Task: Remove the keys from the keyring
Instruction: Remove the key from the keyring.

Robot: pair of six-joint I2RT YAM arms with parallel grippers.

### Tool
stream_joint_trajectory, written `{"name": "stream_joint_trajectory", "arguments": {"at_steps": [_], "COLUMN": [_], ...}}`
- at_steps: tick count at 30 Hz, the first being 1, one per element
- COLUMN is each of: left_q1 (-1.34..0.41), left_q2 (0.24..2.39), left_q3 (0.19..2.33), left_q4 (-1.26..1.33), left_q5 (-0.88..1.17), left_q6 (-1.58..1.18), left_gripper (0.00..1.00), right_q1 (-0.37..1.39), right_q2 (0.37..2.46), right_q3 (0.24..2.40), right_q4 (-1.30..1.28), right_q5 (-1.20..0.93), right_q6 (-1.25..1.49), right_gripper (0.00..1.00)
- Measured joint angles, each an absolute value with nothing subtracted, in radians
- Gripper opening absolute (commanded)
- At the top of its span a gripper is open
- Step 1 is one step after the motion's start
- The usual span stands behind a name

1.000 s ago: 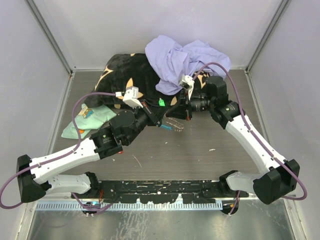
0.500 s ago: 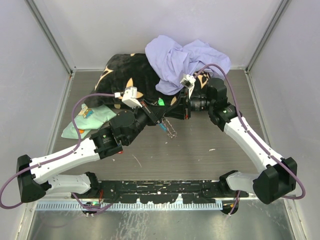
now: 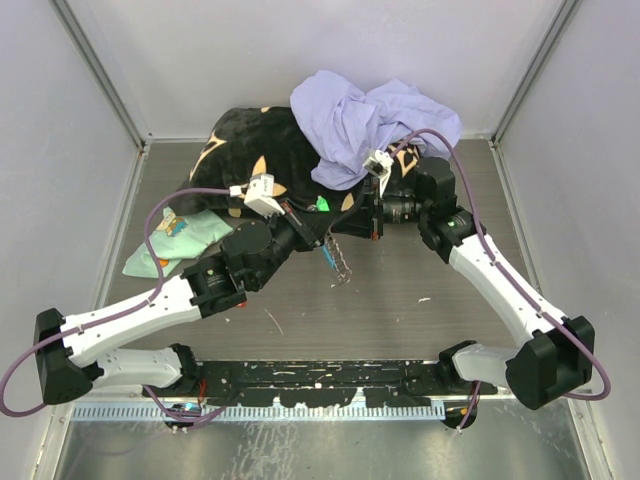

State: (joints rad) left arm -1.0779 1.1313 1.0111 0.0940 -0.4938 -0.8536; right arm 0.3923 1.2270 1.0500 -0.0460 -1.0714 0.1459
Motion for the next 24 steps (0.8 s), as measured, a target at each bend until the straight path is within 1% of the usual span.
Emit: {"name": "stream_joint_trajectory", "arguments": {"at_steps": [9,16,24], "left_q1": [-1.078,-1.078,-1.078], "left_q2": [1.167,1.197,1.225], "left_q3": [1.019,1.034,1.043], "left_q4": [0.091,0.084,0.091], "left_q5": [-0.501,-0.500,-0.492], "left_q6": [-0.852,-0.845,-0.817], "left_gripper": [0.00,0.00,0.00], "right_q1": [0.420,0.505,0.552], "right_q2": [1.215,1.215,1.216], "right_q3": [1.154,1.245,1.310], "right_q4": [-0.321,-0.517,-0.638], "right_q5": [-0.931,-0.770,-0.681], "right_q6": [-0.136,-0.340,-0.443], "right_gripper": [0.01,0.01,0.01]}}
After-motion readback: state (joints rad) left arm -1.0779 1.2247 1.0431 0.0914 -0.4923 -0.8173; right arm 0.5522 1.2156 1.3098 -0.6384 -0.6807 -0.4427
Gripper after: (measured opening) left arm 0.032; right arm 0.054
